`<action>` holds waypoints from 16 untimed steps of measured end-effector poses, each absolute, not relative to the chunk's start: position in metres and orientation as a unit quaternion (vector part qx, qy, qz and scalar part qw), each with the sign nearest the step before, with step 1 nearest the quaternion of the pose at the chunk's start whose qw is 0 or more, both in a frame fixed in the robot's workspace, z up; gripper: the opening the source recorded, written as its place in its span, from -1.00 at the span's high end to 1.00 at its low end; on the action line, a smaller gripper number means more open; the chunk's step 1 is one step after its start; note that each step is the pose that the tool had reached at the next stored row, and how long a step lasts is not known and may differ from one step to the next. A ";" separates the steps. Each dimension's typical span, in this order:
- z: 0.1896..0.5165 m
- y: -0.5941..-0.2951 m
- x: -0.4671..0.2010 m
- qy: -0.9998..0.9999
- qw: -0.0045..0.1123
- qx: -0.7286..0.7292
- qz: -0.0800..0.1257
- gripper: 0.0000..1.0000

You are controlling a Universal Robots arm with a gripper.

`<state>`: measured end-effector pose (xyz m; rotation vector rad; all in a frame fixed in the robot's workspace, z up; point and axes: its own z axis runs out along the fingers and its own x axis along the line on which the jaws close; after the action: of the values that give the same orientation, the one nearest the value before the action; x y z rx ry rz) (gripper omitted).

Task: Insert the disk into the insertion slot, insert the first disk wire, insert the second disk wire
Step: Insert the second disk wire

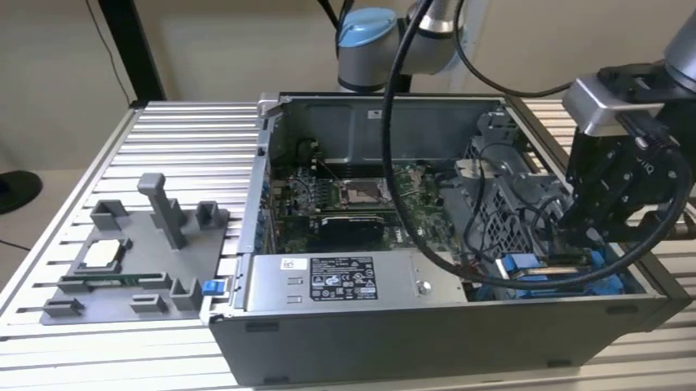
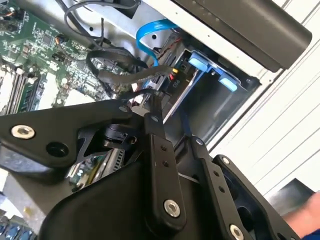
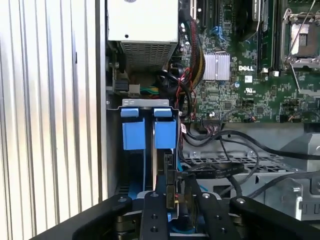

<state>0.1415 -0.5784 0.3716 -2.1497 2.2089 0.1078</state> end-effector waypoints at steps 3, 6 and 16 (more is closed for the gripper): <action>0.382 -0.578 0.141 0.716 0.028 -0.697 0.035 -1.00; 0.388 -0.579 0.141 0.716 0.028 -0.697 0.036 -1.00; 0.390 -0.579 0.141 0.716 0.028 -0.697 0.036 -1.00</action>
<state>0.1415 -0.5788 0.3899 -2.1507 2.2103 0.1105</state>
